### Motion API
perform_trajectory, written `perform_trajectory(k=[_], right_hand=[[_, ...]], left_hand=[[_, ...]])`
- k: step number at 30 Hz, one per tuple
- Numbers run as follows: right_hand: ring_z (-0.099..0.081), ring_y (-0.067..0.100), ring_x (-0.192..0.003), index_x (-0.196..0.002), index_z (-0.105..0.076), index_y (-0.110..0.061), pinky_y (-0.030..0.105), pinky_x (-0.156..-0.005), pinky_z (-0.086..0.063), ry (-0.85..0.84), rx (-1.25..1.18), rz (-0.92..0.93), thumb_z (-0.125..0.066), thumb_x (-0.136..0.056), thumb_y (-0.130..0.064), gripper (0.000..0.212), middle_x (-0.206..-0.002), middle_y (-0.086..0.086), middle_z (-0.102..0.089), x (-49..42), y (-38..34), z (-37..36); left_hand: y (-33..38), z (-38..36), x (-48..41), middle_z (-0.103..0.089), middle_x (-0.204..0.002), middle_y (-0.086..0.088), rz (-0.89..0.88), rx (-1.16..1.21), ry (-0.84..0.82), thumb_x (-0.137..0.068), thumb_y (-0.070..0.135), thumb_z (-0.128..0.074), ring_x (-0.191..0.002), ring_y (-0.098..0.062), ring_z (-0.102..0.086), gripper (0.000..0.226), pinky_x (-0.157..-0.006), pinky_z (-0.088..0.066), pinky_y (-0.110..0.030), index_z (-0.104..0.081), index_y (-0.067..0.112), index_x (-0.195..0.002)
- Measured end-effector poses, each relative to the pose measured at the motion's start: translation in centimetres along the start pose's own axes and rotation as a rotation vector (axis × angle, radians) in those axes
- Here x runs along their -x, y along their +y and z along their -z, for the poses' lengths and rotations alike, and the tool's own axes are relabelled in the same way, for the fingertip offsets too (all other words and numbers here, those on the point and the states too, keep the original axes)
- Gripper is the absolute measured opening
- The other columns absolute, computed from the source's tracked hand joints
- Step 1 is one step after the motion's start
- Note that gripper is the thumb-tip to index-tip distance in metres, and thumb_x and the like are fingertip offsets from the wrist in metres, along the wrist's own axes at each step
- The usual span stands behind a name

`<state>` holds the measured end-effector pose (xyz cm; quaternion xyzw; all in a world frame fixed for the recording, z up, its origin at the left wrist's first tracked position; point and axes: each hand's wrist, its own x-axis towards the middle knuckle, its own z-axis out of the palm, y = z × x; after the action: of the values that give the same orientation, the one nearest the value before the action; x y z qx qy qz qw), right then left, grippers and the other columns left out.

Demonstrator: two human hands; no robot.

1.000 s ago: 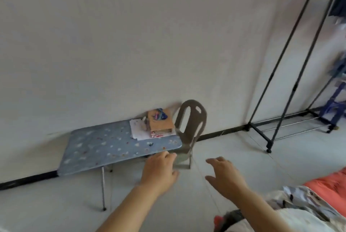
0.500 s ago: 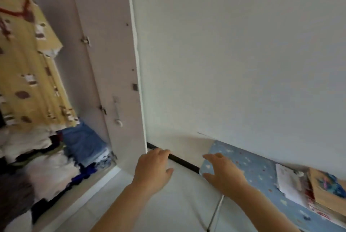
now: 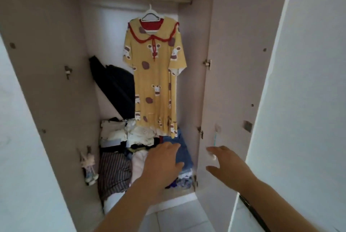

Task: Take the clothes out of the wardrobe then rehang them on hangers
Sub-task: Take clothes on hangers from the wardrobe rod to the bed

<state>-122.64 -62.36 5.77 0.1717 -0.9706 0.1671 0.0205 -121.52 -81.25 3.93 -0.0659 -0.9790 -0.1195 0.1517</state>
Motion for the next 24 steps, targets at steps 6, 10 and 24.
perform_trajectory(k=[6, 10, 24], right_hand=[[-0.046, 0.014, -0.122, -0.139, -0.038, -0.020, 0.018, -0.097, -0.033, -0.007, 0.041, 0.167, -0.050, -0.095, -0.026, 0.046, -0.136, 0.001, -0.045, -11.7, -2.9, 0.2], [-0.045, 0.014, -0.122, -0.141, -0.035, -0.021, 0.015, -0.096, -0.032, 0.045, -0.020, 0.208, -0.054, -0.093, -0.028, 0.052, -0.136, 0.001, -0.045, -19.0, -4.6, 0.4], [-0.051, 0.016, -0.114, -0.137, -0.041, -0.024, 0.017, -0.088, -0.037, 0.272, 0.004, 0.369, -0.056, -0.091, -0.028, 0.048, -0.125, 0.000, -0.051, -44.8, -9.6, 3.1]], left_hand=[[-6.5, 0.8, -7.2, -0.048, -0.132, 0.002, 0.077, -0.030, 0.124, -0.093, 0.040, -0.047, -0.119, -0.018, -0.046, 0.046, -0.098, -0.037, -0.030, -0.038, 0.026, -0.136], [-10.7, 1.1, -12.9, -0.050, -0.127, 0.000, 0.091, 0.027, 0.191, -0.092, 0.033, -0.048, -0.115, -0.018, -0.048, 0.044, -0.095, -0.039, -0.030, -0.041, 0.021, -0.134], [-21.7, 3.7, -34.7, -0.049, -0.131, 0.000, 0.056, 0.088, 0.402, -0.093, 0.032, -0.050, -0.119, -0.018, -0.046, 0.045, -0.099, -0.037, -0.029, -0.042, 0.023, -0.136]])
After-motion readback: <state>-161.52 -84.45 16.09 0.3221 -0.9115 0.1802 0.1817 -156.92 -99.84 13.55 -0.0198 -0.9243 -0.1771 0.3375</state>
